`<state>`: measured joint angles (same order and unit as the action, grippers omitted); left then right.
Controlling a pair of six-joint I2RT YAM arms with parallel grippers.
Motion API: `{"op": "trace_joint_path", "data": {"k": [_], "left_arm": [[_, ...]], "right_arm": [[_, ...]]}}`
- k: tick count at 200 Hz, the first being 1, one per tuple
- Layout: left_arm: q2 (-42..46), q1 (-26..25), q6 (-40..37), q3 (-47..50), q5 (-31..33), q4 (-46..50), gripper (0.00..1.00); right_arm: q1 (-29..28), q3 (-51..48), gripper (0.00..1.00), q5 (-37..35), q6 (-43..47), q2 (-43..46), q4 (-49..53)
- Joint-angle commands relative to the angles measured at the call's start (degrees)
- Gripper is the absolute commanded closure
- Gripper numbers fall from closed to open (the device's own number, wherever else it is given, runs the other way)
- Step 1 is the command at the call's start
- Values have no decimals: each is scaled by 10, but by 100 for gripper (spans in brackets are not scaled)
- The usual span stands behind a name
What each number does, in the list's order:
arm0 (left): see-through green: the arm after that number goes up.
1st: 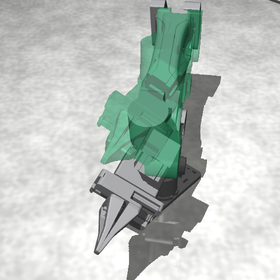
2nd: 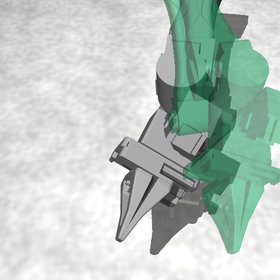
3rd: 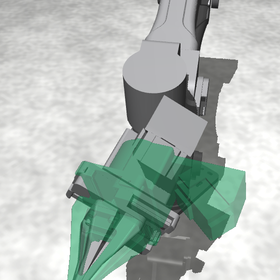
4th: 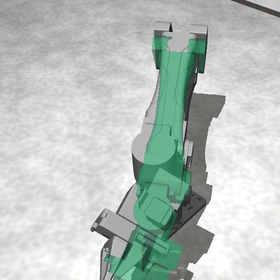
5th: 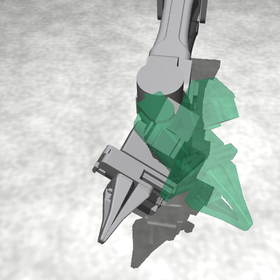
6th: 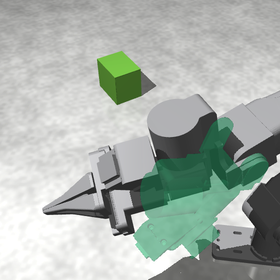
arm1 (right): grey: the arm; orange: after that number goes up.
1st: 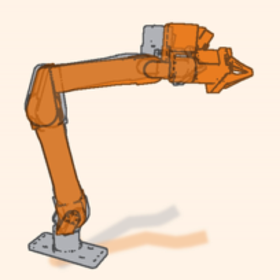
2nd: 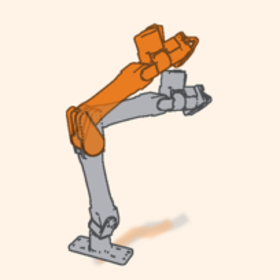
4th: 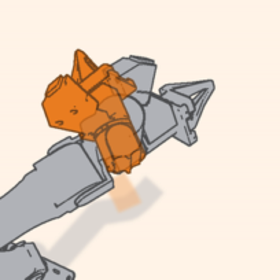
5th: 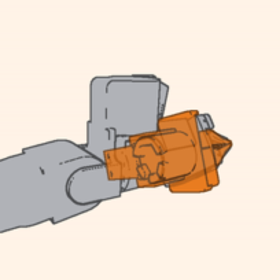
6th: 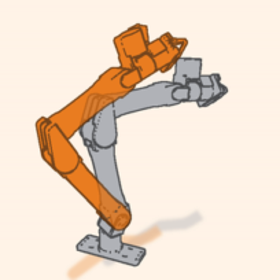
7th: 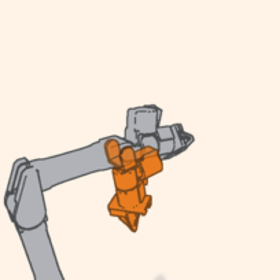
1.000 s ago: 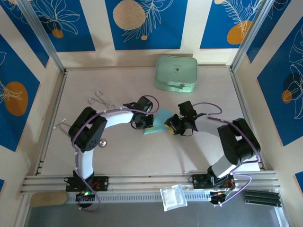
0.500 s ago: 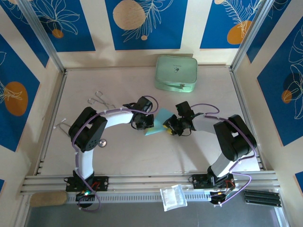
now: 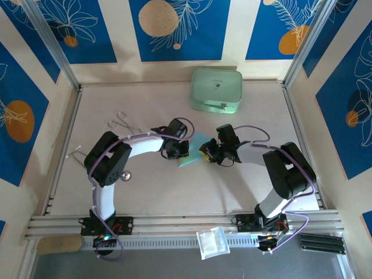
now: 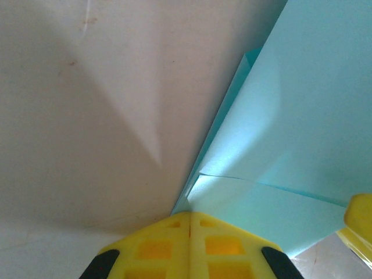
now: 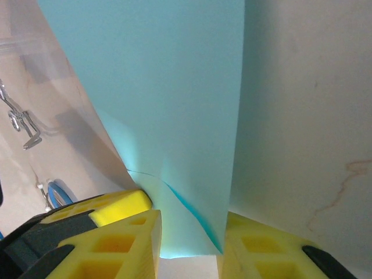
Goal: Fold a paper plane with a square sheet of paper (pick it up from the middle)
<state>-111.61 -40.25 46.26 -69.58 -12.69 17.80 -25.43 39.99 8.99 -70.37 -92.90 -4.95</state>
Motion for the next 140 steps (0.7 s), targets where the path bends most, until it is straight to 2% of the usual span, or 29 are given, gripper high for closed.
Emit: {"op": "trace_joint_path", "data": {"k": [1,54,140], "left_arm": [[-19,1,1,4,-1,34,95],[-16,2,1,2,0,36,95],[-14,3,-5,-2,2,41,95]], "right_arm": [[3,-17,72,5,19,15,-40],[4,-29,80,-5,33,17,-89],[24,-35,81,0,39,6,-105]]}}
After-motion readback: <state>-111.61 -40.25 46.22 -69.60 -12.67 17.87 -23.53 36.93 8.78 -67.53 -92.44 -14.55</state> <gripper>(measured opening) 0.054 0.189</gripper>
